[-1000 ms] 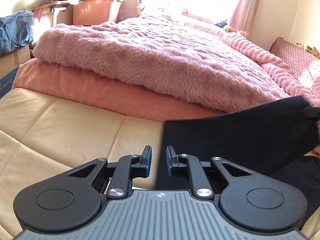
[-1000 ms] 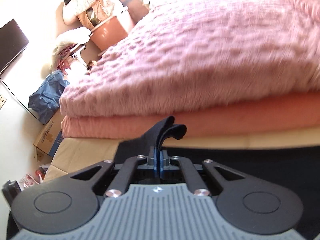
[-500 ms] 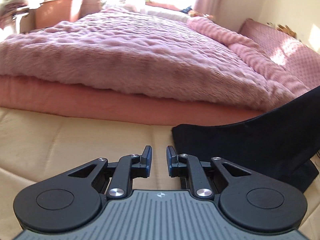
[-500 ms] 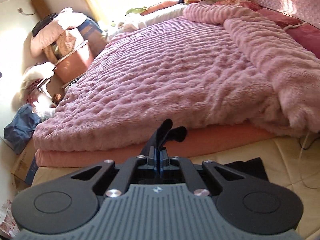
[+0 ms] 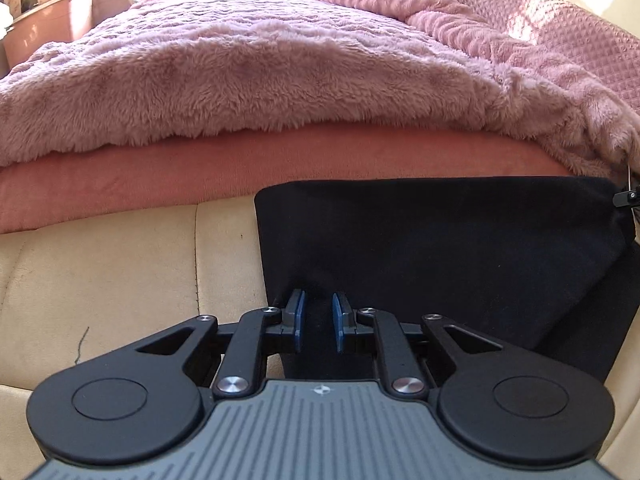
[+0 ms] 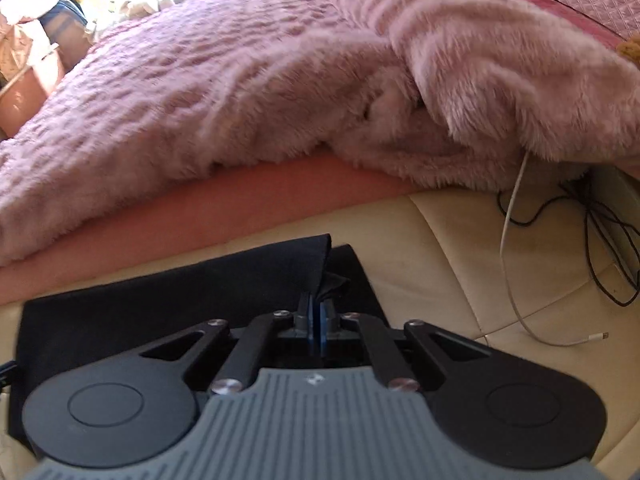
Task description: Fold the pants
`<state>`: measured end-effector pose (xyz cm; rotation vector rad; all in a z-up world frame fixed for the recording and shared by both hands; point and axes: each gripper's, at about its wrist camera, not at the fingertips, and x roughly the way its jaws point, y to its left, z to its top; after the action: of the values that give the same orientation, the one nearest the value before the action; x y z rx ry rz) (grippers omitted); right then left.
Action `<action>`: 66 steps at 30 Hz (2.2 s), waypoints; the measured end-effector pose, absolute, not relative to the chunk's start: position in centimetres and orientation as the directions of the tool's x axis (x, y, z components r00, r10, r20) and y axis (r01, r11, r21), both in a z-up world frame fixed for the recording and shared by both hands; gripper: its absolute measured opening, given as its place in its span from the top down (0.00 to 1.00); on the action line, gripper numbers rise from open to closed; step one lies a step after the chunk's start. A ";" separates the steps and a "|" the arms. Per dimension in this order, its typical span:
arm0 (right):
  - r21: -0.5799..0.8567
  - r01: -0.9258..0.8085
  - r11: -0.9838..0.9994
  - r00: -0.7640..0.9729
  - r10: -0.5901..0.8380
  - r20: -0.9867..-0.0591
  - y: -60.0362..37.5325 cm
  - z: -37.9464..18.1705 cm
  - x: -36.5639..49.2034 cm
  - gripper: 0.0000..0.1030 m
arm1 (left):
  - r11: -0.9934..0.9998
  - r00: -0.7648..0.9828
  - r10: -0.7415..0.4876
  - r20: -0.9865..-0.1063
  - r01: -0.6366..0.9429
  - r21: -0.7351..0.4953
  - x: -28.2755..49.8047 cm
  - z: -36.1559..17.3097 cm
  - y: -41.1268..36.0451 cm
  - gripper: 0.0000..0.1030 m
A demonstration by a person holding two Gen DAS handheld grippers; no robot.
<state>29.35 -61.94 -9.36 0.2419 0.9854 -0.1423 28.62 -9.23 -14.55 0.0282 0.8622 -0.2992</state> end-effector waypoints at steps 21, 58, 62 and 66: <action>0.370 0.387 0.845 0.640 0.043 -0.767 -65.5 -8.6 24.1 0.71 | 0.938 0.594 -0.328 -0.735 0.109 -0.330 27.7 -14.0 -4.8 0.76; 0.187 0.424 0.886 0.559 -0.094 -0.824 -61.9 -12.3 24.5 0.50 | 0.966 0.552 -0.229 -0.802 0.028 -0.257 26.0 -15.0 -6.4 0.64; 0.150 0.403 0.903 0.535 -0.099 -0.839 -61.4 -12.2 24.3 0.53 | 0.976 0.522 -0.212 -0.826 0.073 -0.204 25.8 -14.8 -7.2 0.83; 0.151 0.399 0.904 0.505 -0.079 -0.859 -60.9 -11.9 22.8 0.54 | 0.980 0.490 -0.201 -0.848 0.099 -0.175 25.0 -14.4 -7.0 0.86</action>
<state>22.84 -60.94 -11.90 0.3528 1.0049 -0.2957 25.00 -7.01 -14.45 -0.1073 1.0436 -0.1828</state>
